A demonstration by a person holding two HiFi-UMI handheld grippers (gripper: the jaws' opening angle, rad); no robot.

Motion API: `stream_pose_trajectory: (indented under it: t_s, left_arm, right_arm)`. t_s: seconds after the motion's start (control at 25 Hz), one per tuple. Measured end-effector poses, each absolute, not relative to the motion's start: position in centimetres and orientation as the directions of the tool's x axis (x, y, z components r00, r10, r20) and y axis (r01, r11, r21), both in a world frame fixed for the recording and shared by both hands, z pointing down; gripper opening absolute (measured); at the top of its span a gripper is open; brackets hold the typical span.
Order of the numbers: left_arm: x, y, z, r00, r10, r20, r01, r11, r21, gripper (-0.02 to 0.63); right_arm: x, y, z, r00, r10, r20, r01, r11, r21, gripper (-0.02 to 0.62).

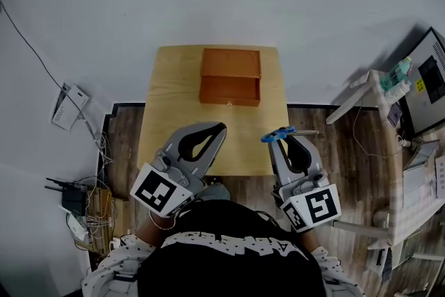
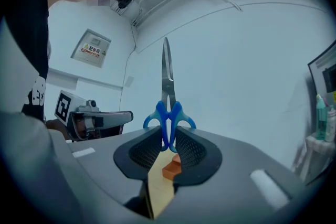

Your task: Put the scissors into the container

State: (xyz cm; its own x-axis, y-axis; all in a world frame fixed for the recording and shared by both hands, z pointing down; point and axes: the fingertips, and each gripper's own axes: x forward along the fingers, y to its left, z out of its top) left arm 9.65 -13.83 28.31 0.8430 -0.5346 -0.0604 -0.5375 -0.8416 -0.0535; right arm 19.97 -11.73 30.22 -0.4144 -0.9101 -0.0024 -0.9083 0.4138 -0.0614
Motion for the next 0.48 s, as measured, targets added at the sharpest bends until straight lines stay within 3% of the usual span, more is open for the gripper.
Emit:
stream_pose_trajectory:
  t_s: [0.16,0.48]
  left_arm:
    - [7.9,-17.1,27.9,0.819,-0.56,-0.124,-0.569,-0.82,-0.056,0.0]
    - [6.6,-21.3,29.2,0.83,-0.555,-0.053,-0.557,-0.83,-0.041,0.0]
  right_arm:
    - [18.7,-14.5,30.1,-0.424,-0.906,0.006,-0.905,0.423,-0.046,0.095]
    - [17.7,-18.8,30.4,-0.41,-0.911,0.04,-0.912,0.409,-0.027,0.095]
